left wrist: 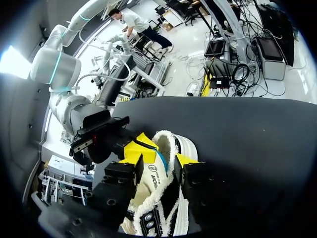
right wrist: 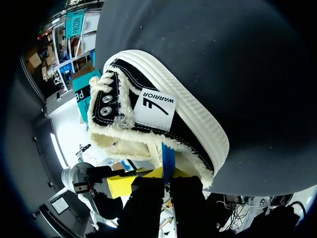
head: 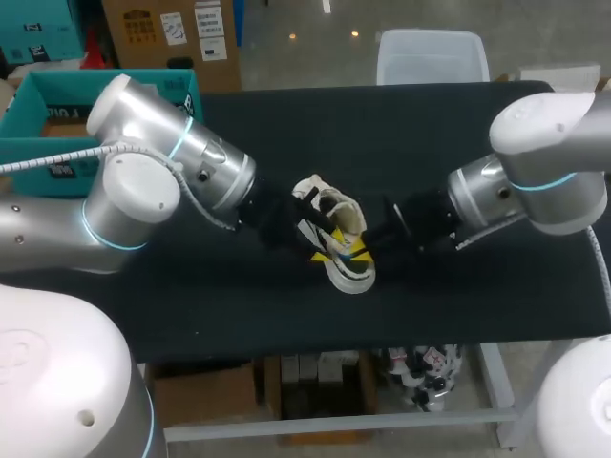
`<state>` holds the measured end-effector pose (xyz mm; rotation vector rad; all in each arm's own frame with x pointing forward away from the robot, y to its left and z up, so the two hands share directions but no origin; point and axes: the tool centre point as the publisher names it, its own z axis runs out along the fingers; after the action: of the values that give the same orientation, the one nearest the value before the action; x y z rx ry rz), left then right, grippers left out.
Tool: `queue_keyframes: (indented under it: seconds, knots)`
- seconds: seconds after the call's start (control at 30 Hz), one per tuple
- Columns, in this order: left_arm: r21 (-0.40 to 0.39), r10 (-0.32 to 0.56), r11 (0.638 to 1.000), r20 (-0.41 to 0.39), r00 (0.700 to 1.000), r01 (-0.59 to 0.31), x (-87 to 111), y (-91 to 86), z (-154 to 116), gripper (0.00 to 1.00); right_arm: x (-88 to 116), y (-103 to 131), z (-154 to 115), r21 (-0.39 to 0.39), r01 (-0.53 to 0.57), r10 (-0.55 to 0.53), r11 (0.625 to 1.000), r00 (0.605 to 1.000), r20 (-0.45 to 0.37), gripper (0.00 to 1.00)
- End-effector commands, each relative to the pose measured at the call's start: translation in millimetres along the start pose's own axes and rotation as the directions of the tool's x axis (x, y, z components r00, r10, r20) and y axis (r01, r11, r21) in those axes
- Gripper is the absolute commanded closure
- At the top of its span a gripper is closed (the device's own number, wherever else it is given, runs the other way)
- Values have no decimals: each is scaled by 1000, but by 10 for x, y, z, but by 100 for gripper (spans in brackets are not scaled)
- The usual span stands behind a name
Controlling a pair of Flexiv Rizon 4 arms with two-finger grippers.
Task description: Open the shoe tongue, take the insole out of the shoe, put the insole back into the shoe, and pack the shoe into the shoebox
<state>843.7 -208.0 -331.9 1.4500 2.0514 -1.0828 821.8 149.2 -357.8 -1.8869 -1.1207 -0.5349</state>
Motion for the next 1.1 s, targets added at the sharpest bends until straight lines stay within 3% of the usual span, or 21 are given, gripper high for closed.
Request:
queue_keyframes:
  seconds: [0.03,0.07,0.1,0.23,0.33,0.37,0.43,0.47,0.5,0.97,1.03,1.1]
  knots:
    - [-29,-26,999,8,1000,26,52,-149,-325,19,19,38,59,1,-3,3,1000,1000,21,100]
    - [-51,-38,998,-5,999,38,56,-165,-369,4,11,40,69,-3,-4,4,1000,1000,26,100]
    - [-57,-66,996,-15,998,65,54,-178,-414,0,1,44,79,-8,-7,7,1000,999,32,100]
    - [-93,-216,973,-57,975,210,50,-170,-650,0,-56,56,123,-32,-21,23,999,998,59,100]
    - [-185,-371,919,-109,922,348,49,-202,-848,0,-94,61,140,-62,-33,38,998,996,83,100]
    - [-205,-463,877,-118,879,435,45,-206,-921,0,-101,59,143,-68,-32,38,997,995,88,100]
    - [-198,-671,739,-138,728,643,51,-154,-1077,0,-113,56,147,-99,-41,51,994,993,111,100]
    - [-214,-707,705,-144,692,676,55,-144,-1137,0,-116,57,148,-100,-40,51,994,992,114,100]
    - [-232,-691,720,-147,708,654,51,-182,-1212,0,-117,55,152,-99,-38,50,994,992,118,100]
    - [-232,-691,720,-147,708,654,51,-182,-1212,0,-166,155,135,-143,-11,30,990,990,135,100]
    - [-177,-836,549,-98,541,817,-42,-214,-1269,0,-179,183,160,-144,-9,28,990,991,133,100]
    - [-187,-953,301,-15,304,935,-104,-272,-1260,0,-193,197,176,-161,-9,31,987,990,134,100]
